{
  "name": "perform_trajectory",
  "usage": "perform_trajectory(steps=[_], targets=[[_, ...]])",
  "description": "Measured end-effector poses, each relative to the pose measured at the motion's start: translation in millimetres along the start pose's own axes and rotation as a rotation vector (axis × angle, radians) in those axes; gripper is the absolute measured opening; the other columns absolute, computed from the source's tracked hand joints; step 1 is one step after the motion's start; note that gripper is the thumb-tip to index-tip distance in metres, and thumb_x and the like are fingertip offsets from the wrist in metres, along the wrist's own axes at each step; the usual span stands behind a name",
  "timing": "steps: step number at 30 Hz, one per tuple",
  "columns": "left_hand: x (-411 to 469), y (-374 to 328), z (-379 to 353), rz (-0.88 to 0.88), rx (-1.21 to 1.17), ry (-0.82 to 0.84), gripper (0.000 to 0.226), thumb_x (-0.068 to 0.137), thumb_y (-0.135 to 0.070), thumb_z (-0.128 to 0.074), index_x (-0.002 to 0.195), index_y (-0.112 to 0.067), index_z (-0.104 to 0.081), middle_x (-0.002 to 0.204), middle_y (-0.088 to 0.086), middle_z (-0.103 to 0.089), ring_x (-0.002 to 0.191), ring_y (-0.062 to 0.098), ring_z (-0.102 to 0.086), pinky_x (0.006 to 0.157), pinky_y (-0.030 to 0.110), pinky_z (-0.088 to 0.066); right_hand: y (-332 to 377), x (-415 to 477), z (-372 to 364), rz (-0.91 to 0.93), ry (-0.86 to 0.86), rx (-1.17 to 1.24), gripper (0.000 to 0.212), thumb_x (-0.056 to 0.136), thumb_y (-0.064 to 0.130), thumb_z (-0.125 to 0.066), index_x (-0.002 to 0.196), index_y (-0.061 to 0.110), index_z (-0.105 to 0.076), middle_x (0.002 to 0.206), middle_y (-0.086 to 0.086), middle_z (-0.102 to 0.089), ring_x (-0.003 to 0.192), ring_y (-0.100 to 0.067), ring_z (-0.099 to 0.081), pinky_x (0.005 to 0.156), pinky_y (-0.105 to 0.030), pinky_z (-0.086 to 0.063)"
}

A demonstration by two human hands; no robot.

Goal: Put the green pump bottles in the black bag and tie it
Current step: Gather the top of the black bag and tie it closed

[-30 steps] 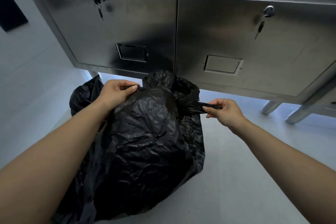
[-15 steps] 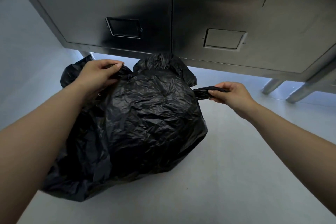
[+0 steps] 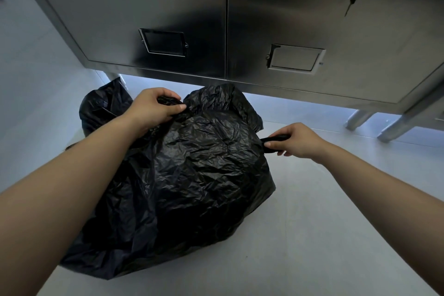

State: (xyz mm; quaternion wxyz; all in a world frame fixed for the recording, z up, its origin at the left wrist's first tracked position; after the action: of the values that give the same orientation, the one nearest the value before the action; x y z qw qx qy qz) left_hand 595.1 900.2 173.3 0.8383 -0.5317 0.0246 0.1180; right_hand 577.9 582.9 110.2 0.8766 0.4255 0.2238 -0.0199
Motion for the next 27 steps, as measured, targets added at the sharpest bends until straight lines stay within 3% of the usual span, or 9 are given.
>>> perform_trajectory(steps=[5, 9, 14, 27], targets=[[-2, -3, -4, -0.065, 0.026, -0.007, 0.014, 0.073, -0.022, -0.079, 0.078, -0.026, -0.067, 0.079, -0.004, -0.067, 0.068, 0.010, -0.063, 0.060, 0.021, -0.055, -5, 2, 8, -0.041, -0.081, 0.199, 0.005, 0.080, 0.011, -0.074, 0.079, 0.014, -0.071, 0.080, -0.013, -0.070, 0.054, -0.010, -0.066, 0.048, -0.014, -0.048], [-2, -11, -7, -0.120, 0.008, -0.048, 0.016, 0.074, -0.022, -0.078, 0.087, -0.024, -0.070, 0.082, -0.008, -0.068, 0.075, 0.006, -0.064, 0.073, 0.021, -0.052, -3, 3, 10, -0.020, -0.106, 0.314, 0.006, 0.081, 0.005, -0.071, 0.080, 0.011, -0.070, 0.082, -0.015, -0.070, 0.055, -0.010, -0.069, 0.049, -0.013, -0.050], [-7, -24, -11, -0.207, 0.000, -0.057, 0.009, 0.078, -0.022, -0.075, 0.081, -0.030, -0.071, 0.080, -0.014, -0.070, 0.065, -0.011, -0.063, 0.063, 0.002, -0.046, 9, 5, 18, 0.081, -0.213, 0.355, 0.007, 0.080, 0.003, -0.071, 0.086, 0.006, -0.072, 0.076, -0.008, -0.068, 0.064, -0.014, -0.067, 0.057, -0.012, -0.053], [-9, -31, -10, -0.299, 0.057, -0.041, 0.013, 0.077, -0.020, -0.075, 0.078, -0.032, -0.071, 0.081, -0.017, -0.069, 0.069, -0.012, -0.063, 0.062, -0.001, -0.043, 17, -4, 27, 0.145, -0.271, 0.377, 0.012, 0.079, 0.003, -0.072, 0.075, 0.014, -0.069, 0.073, -0.005, -0.068, 0.060, -0.008, -0.067, 0.059, -0.012, -0.053]])
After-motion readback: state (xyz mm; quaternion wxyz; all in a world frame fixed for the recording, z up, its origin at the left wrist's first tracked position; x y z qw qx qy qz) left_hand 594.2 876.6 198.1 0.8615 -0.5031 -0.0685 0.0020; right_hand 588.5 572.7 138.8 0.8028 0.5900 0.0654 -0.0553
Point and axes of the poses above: each hand's wrist, its own x-axis towards the middle knuckle, its own z-axis out of the back of the hand, y = z × x, the point moved 7 cm from there along x, towards the middle knuckle
